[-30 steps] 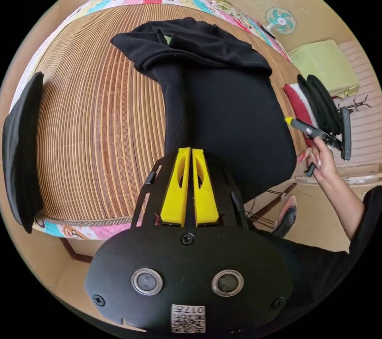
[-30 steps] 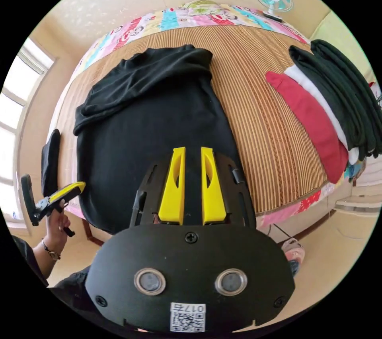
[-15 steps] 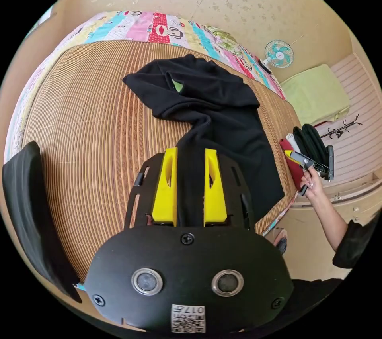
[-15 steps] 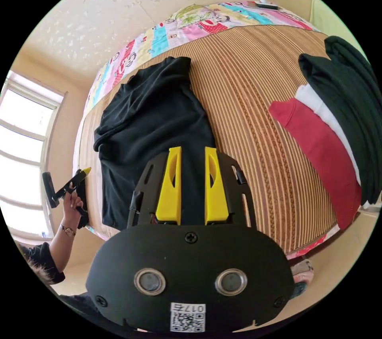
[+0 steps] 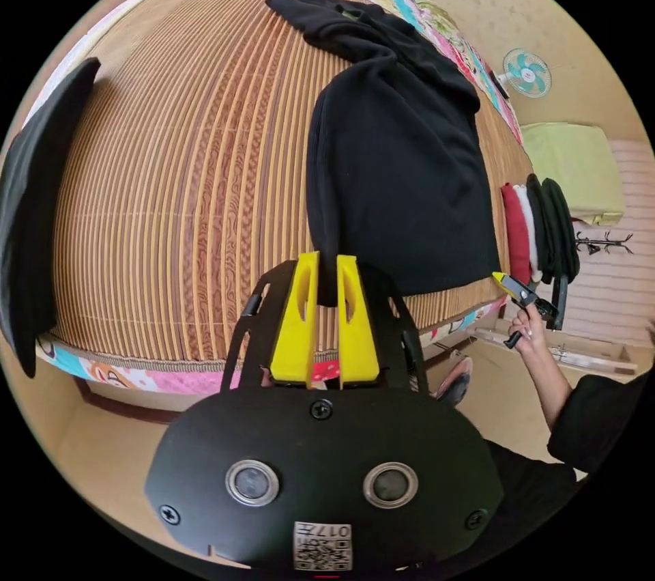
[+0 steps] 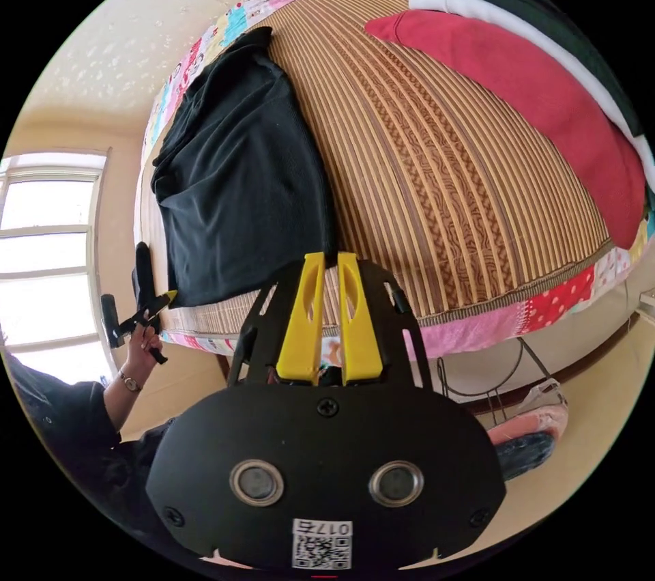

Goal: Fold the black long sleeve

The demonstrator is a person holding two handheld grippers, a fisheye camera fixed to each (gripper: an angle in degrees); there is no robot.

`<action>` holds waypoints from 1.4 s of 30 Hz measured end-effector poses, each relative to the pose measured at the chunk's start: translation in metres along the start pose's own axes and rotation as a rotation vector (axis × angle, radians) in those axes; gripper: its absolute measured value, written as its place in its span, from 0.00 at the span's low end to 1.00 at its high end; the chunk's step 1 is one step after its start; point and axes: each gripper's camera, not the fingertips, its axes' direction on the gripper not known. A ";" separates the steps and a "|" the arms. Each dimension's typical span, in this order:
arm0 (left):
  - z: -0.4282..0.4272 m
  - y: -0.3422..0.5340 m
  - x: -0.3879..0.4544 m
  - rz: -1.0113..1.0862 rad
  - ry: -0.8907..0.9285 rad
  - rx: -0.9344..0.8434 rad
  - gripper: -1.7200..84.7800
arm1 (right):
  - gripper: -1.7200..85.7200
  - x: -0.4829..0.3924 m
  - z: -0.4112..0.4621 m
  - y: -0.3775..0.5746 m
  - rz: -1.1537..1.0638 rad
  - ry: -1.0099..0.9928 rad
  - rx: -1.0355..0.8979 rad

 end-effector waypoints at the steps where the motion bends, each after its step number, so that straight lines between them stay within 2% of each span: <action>1: -0.001 0.004 -0.004 0.001 0.024 -0.026 0.07 | 0.06 0.006 -0.014 0.009 -0.004 -0.039 0.002; 3: -0.013 0.035 -0.016 0.047 0.117 -0.093 0.07 | 0.06 0.018 -0.040 0.030 -0.005 -0.139 0.001; 4: -0.019 0.044 -0.019 0.057 0.173 -0.094 0.07 | 0.06 0.028 -0.058 0.045 0.007 -0.273 -0.001; 6: -0.054 0.072 -0.039 0.018 0.556 -0.065 0.06 | 0.06 0.033 -0.093 0.067 -0.006 -0.507 0.057; 7: -0.065 0.077 -0.042 0.004 0.653 -0.031 0.06 | 0.06 0.026 -0.119 0.075 -0.051 -0.615 0.127; 9: -0.118 0.077 -0.044 0.017 0.865 0.172 0.06 | 0.06 0.008 -0.156 0.070 -0.144 -0.720 0.235; 12: -0.173 0.033 -0.028 0.152 0.908 0.374 0.06 | 0.06 -0.020 -0.192 0.023 -0.282 -0.862 0.424; 14: -0.183 -0.009 -0.023 0.161 0.891 0.432 0.06 | 0.06 -0.036 -0.190 -0.026 -0.325 -0.893 0.464; 17: -0.173 -0.086 -0.035 0.041 0.757 0.496 0.07 | 0.06 -0.062 -0.155 -0.127 -0.298 -0.759 0.457; 18: -0.162 -0.113 -0.044 -0.023 0.684 0.516 0.09 | 0.06 -0.072 -0.132 -0.167 -0.251 -0.637 0.423; 21: -0.139 -0.145 -0.068 -0.149 0.634 0.566 0.16 | 0.08 -0.093 -0.077 -0.232 -0.097 -0.343 0.296; 22: -0.137 -0.145 -0.070 -0.156 0.625 0.571 0.17 | 0.09 -0.108 -0.066 -0.239 -0.109 -0.255 0.263; 25: -0.130 -0.121 -0.069 -0.193 0.441 0.542 0.20 | 0.09 -0.155 -0.048 -0.224 -0.216 -0.045 0.215; 27: -0.119 -0.081 -0.063 -0.248 0.218 0.508 0.21 | 0.09 -0.186 -0.032 -0.200 -0.310 0.065 0.196; 30: -0.094 -0.029 -0.067 -0.380 0.090 0.459 0.22 | 0.07 -0.229 -0.005 -0.155 -0.449 0.170 0.208; 31: -0.087 -0.022 -0.070 -0.417 0.107 0.442 0.23 | 0.07 -0.243 0.006 -0.139 -0.513 0.220 0.231; 33: -0.056 0.000 -0.084 -0.554 0.302 0.415 0.24 | 0.06 -0.249 0.024 -0.127 -0.543 0.343 0.247; 35: -0.034 0.003 -0.090 -0.623 0.445 0.450 0.23 | 0.05 -0.226 0.046 -0.132 -0.410 0.474 0.212; 36: -0.020 0.001 -0.095 -0.692 0.520 0.455 0.21 | 0.04 -0.201 0.063 -0.139 -0.334 0.521 0.123; 37: -0.013 -0.001 -0.098 -0.736 0.566 0.451 0.20 | 0.03 -0.182 0.066 -0.143 -0.324 0.456 0.068; 39: -0.005 -0.008 -0.103 -0.851 0.723 0.508 0.13 | 0.03 -0.168 0.046 -0.144 -0.307 0.376 0.110; 41: -0.027 -0.027 -0.083 -0.736 0.714 0.579 0.09 | 0.03 -0.161 0.028 -0.145 -0.289 0.379 0.132; 42: -0.051 -0.046 -0.052 -0.543 0.667 0.626 0.09 | 0.03 -0.155 0.019 -0.142 -0.303 0.365 0.144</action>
